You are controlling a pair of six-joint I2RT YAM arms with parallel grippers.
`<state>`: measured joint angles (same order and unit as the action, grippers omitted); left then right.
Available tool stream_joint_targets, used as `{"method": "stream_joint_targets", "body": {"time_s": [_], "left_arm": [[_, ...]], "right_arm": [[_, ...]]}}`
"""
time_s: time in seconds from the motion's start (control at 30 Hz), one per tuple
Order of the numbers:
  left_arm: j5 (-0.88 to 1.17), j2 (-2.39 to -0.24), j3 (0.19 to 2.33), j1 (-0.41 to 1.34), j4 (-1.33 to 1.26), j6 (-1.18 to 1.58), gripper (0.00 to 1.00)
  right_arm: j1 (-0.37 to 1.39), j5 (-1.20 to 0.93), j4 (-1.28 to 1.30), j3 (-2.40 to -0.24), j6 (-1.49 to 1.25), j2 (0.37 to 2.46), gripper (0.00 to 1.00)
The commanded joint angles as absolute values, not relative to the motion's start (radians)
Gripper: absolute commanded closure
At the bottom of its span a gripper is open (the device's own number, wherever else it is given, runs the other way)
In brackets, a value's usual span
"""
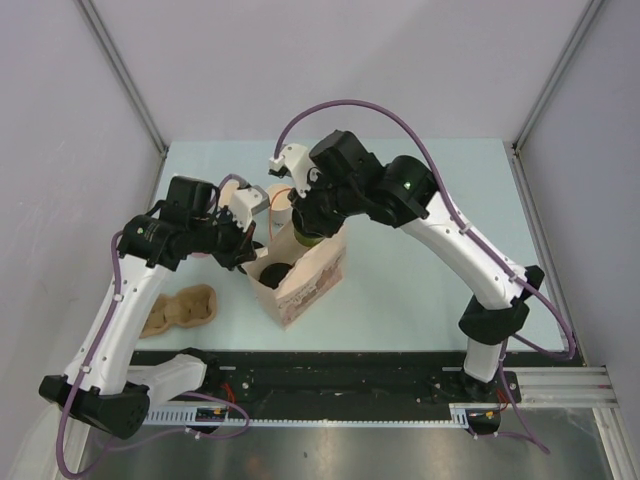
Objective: Pack the takeout coffee
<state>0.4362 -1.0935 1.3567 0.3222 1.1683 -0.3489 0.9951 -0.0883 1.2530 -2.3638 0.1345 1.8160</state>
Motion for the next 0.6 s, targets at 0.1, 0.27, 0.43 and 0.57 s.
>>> {"method": "stream_joint_targets", "body": {"time_s": [0.1, 0.27, 0.43, 0.57], "left_arm": [[0.439, -1.086, 1.367, 0.322, 1.138, -0.359, 1.0], [0.408, -1.091, 1.365, 0.322, 1.129, -0.344, 1.0], [0.393, -1.094, 1.358, 0.321, 1.117, -0.33, 0.99], [0.388, -1.092, 1.356, 0.322, 1.105, -0.325, 1.0]], "right_arm": [[0.951, -0.115, 1.288, -2.407, 0.175, 1.891, 1.0], [0.939, -0.164, 1.285, -2.346, 0.187, 1.934, 1.0], [0.916, -0.225, 1.246, -2.287, 0.184, 1.965, 1.0], [0.919, -0.226, 1.232, -2.266, 0.17, 1.993, 1.0]]}}
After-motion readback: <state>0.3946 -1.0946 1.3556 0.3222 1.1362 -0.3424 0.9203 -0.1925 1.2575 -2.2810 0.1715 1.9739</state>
